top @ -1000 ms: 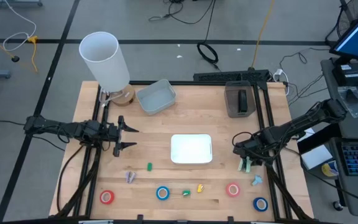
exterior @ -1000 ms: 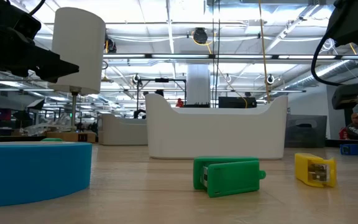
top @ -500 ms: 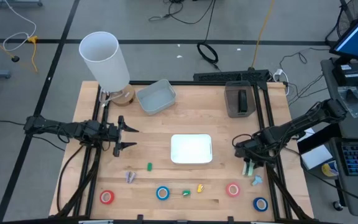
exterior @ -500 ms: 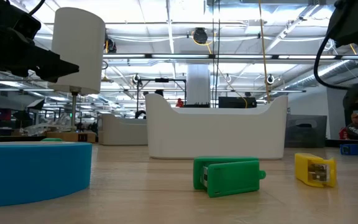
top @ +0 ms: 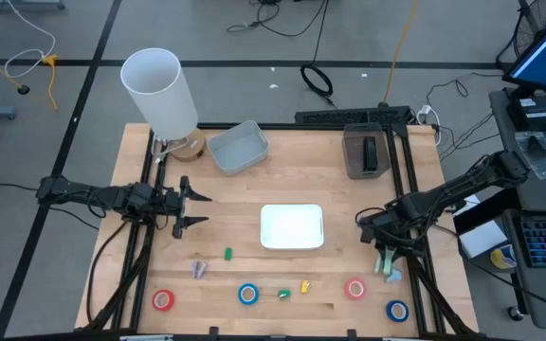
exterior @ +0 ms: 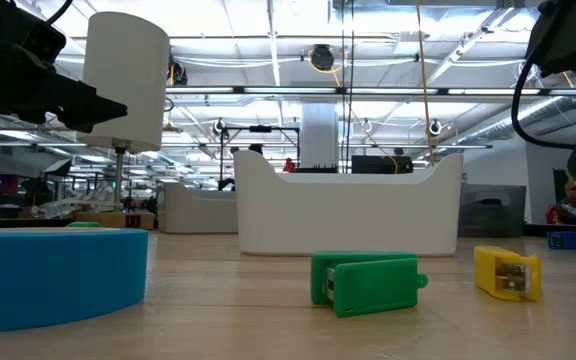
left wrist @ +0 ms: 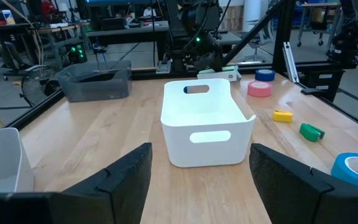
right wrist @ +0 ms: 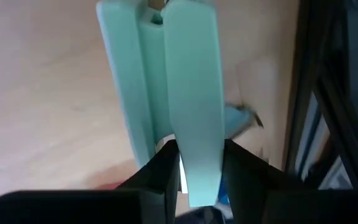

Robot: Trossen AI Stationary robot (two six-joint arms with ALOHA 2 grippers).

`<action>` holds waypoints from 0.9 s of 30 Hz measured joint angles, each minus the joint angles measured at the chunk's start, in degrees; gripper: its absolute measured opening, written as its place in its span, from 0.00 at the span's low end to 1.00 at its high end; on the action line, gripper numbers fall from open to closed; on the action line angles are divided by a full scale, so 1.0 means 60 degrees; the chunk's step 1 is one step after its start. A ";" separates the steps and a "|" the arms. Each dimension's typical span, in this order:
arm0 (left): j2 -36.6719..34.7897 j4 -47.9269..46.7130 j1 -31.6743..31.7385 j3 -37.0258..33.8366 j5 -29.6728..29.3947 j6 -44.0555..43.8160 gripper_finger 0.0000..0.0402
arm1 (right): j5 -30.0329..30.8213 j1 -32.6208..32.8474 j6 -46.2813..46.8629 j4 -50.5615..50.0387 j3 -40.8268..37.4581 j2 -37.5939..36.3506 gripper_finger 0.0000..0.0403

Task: Pick and place Stapler, Stapler remover, tape
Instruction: Put the light green stapler into the black bin

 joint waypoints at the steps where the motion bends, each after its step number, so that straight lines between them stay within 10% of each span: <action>1: 0.0000 0.0000 0.0003 0.0000 0.0000 0.0000 0.67 | 0.0138 0.0003 -0.0049 -0.0052 0.0000 0.0000 0.23; 27: 0.0000 0.0000 0.0003 0.0000 0.0000 -0.0044 0.67 | 0.1867 0.0026 -0.1304 -0.1080 0.1504 0.0004 0.23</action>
